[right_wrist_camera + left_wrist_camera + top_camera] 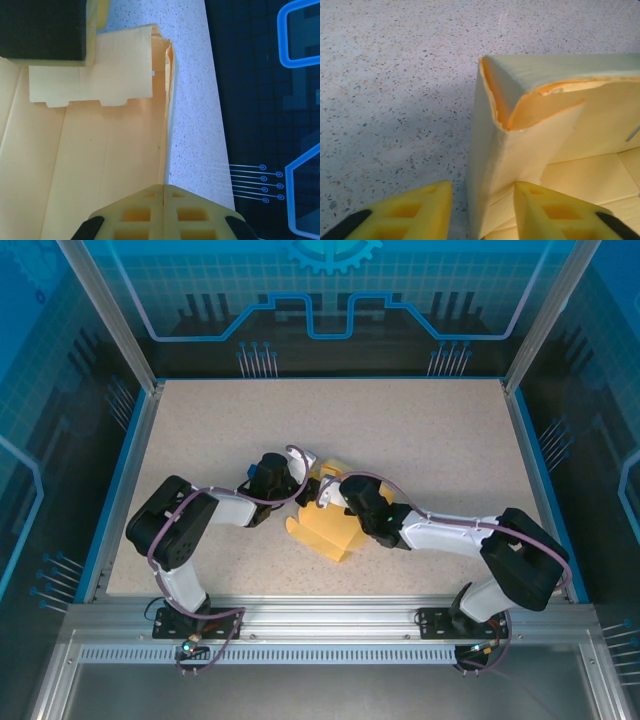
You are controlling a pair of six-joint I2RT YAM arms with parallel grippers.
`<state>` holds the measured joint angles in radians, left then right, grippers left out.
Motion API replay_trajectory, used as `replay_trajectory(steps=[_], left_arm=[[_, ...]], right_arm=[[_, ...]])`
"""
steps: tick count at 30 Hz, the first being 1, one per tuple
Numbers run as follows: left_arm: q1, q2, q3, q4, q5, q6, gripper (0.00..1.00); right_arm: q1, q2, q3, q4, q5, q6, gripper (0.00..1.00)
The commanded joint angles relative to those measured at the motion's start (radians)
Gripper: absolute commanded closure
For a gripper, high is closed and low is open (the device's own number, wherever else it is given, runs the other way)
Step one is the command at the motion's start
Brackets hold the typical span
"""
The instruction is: Fold the paper box
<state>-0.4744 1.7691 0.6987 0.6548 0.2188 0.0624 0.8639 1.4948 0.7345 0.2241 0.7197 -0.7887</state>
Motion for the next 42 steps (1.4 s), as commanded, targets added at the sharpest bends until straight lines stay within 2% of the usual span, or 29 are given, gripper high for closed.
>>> replay_trajectory(steps=[1, 9, 18, 23, 30, 42], left_arm=[[-0.007, 0.016, 0.004, 0.025, -0.005, 0.026, 0.56], [-0.005, 0.036, 0.035, 0.03, 0.005, 0.023, 0.38], [0.001, 0.034, 0.036, 0.039, 0.058, 0.004, 0.25], [0.021, 0.024, 0.036, 0.041, 0.104, -0.021, 0.23], [0.025, 0.024, 0.05, 0.019, 0.111, -0.027, 0.22], [0.027, 0.047, 0.094, 0.001, 0.109, -0.069, 0.31]], right_arm=[[0.009, 0.014, -0.022, 0.019, 0.013, -0.017, 1.0], [0.018, 0.022, -0.048, 0.018, -0.004, 0.011, 1.0], [0.019, 0.022, -0.061, 0.027, -0.017, 0.005, 1.0], [0.018, 0.011, -0.076, 0.037, -0.041, 0.006, 1.0], [0.012, -0.008, -0.083, 0.034, -0.07, 0.03, 1.0], [-0.002, -0.046, -0.081, 0.008, -0.104, 0.063, 1.0]])
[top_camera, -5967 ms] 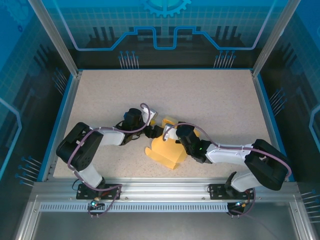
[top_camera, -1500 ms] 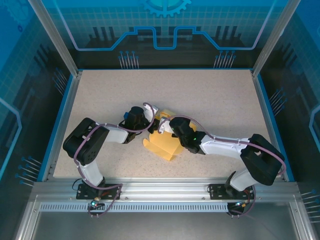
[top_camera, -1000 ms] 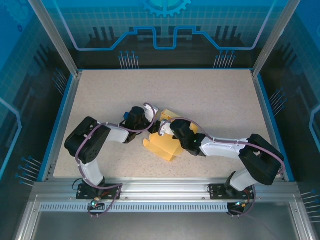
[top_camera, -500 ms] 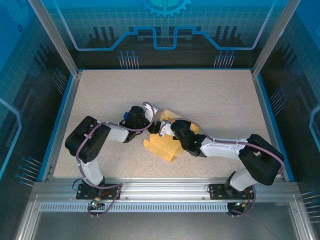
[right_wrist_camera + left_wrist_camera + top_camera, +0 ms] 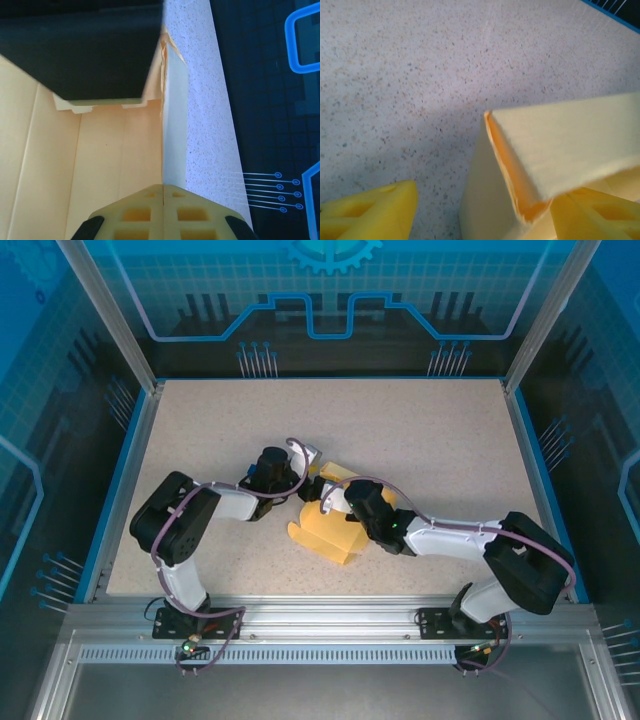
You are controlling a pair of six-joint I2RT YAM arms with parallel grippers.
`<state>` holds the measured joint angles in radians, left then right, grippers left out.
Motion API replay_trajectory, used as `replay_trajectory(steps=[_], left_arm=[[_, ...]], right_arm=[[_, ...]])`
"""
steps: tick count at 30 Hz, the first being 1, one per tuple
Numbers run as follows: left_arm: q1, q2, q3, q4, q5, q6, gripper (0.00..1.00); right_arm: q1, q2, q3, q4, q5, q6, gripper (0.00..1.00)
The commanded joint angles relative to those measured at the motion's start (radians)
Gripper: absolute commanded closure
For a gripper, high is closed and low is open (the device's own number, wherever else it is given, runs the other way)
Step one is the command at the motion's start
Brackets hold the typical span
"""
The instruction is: Fold the paper box
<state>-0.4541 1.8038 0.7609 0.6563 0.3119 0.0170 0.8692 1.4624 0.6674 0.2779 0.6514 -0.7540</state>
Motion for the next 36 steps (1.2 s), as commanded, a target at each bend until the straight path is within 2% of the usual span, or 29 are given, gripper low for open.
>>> replay_trajectory(steps=[1, 8, 15, 25, 36], left_arm=[[0.006, 0.014, 0.033, 0.0, 0.011, -0.028, 0.33], [0.006, 0.027, 0.037, 0.006, -0.006, -0.043, 0.41], [0.005, 0.025, 0.004, 0.008, -0.04, -0.008, 0.39], [0.005, 0.065, 0.034, 0.013, -0.026, -0.014, 0.33], [0.001, 0.08, 0.052, 0.03, -0.057, -0.073, 0.44]], right_arm=[[-0.007, -0.015, -0.014, -0.048, -0.035, 0.031, 1.0], [-0.012, -0.023, -0.01, -0.055, -0.033, 0.039, 1.0], [-0.038, -0.06, 0.012, -0.099, -0.068, 0.099, 1.0], [-0.053, -0.076, 0.025, -0.137, -0.111, 0.137, 1.0], [-0.055, -0.055, 0.032, -0.149, -0.133, 0.156, 1.0]])
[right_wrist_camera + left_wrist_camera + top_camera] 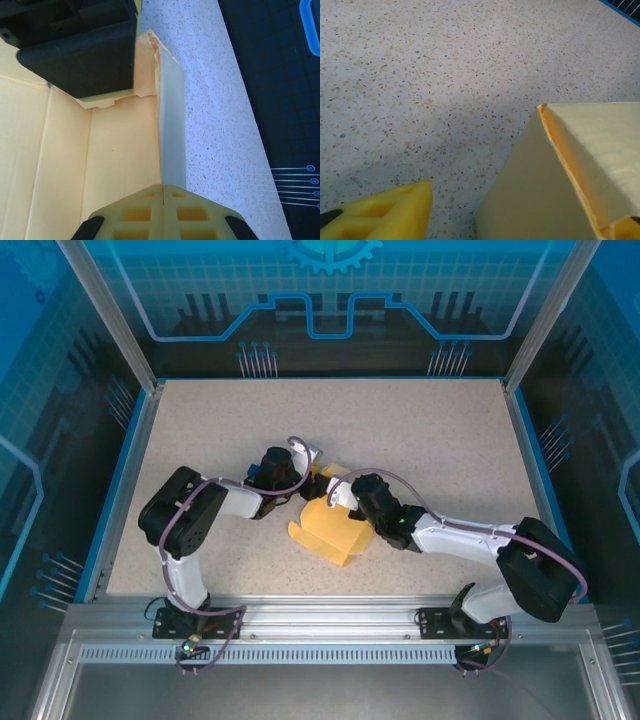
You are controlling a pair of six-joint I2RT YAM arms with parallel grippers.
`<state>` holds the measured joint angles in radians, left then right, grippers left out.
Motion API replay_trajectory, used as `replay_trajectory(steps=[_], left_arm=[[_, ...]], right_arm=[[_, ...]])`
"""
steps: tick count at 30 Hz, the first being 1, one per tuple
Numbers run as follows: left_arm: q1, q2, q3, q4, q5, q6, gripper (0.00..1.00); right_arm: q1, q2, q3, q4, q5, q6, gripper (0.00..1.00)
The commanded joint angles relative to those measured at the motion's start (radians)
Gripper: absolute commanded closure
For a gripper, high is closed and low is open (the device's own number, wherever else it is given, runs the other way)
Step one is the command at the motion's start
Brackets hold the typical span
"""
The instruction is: Fold the paper box
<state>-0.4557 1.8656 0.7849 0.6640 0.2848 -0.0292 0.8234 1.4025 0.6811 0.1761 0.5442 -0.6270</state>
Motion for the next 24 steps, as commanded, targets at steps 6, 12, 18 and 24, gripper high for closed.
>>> replay_trajectory(steps=[6, 12, 18, 24], left_arm=[[0.002, 0.024, 0.025, 0.045, -0.044, -0.054, 0.49], [0.0, 0.028, 0.027, 0.058, -0.043, -0.07, 0.44], [0.0, 0.033, 0.026, 0.075, -0.042, -0.084, 0.38], [-0.001, 0.038, 0.025, 0.091, -0.037, -0.093, 0.32]], right_arm=[[-0.011, 0.01, 0.019, -0.05, -0.033, 0.037, 1.0], [-0.009, 0.013, 0.023, -0.056, -0.031, 0.036, 1.0], [-0.009, 0.013, 0.025, -0.058, -0.033, 0.039, 1.0], [-0.01, 0.017, 0.021, -0.061, -0.033, 0.045, 1.0]])
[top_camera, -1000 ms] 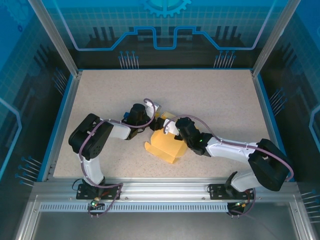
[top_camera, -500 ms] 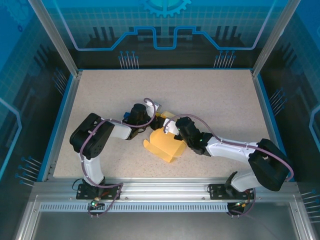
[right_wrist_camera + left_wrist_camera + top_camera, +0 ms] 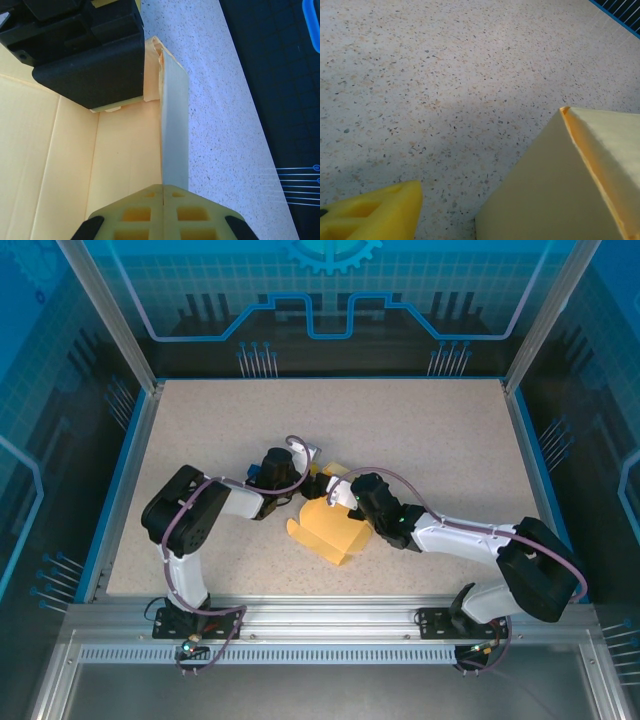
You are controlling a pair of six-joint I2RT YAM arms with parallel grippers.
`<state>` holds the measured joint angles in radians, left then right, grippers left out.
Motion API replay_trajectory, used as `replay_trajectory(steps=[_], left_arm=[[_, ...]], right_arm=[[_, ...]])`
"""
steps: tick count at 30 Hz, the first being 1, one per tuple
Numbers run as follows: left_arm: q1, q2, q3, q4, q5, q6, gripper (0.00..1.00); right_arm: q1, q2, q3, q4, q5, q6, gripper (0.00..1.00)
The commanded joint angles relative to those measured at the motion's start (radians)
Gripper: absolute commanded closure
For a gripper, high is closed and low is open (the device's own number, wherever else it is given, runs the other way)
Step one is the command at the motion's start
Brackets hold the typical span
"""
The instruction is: Fold the paper box
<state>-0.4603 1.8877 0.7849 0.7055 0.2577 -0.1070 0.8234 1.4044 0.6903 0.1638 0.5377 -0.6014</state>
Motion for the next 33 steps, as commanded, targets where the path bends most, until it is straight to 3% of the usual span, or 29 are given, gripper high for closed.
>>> replay_trajectory(steps=[1, 11, 21, 27, 33], left_arm=[[0.003, 0.017, 0.023, 0.054, -0.008, -0.02, 0.32], [0.002, 0.034, 0.027, 0.095, -0.057, -0.099, 0.47], [-0.026, 0.033, 0.025, 0.059, -0.231, -0.106, 0.66], [-0.049, 0.031, 0.036, 0.024, -0.366, -0.132, 0.7], [-0.055, 0.035, 0.052, -0.01, -0.421, -0.164, 0.72]], right_arm=[[-0.009, 0.016, 0.011, -0.049, -0.024, 0.019, 1.0], [-0.01, 0.012, 0.009, -0.058, -0.032, 0.035, 1.0], [-0.008, -0.004, 0.012, -0.074, -0.045, 0.056, 1.0], [-0.008, -0.011, 0.011, -0.082, -0.053, 0.07, 1.0], [-0.008, -0.01, 0.007, -0.084, -0.062, 0.08, 1.0]])
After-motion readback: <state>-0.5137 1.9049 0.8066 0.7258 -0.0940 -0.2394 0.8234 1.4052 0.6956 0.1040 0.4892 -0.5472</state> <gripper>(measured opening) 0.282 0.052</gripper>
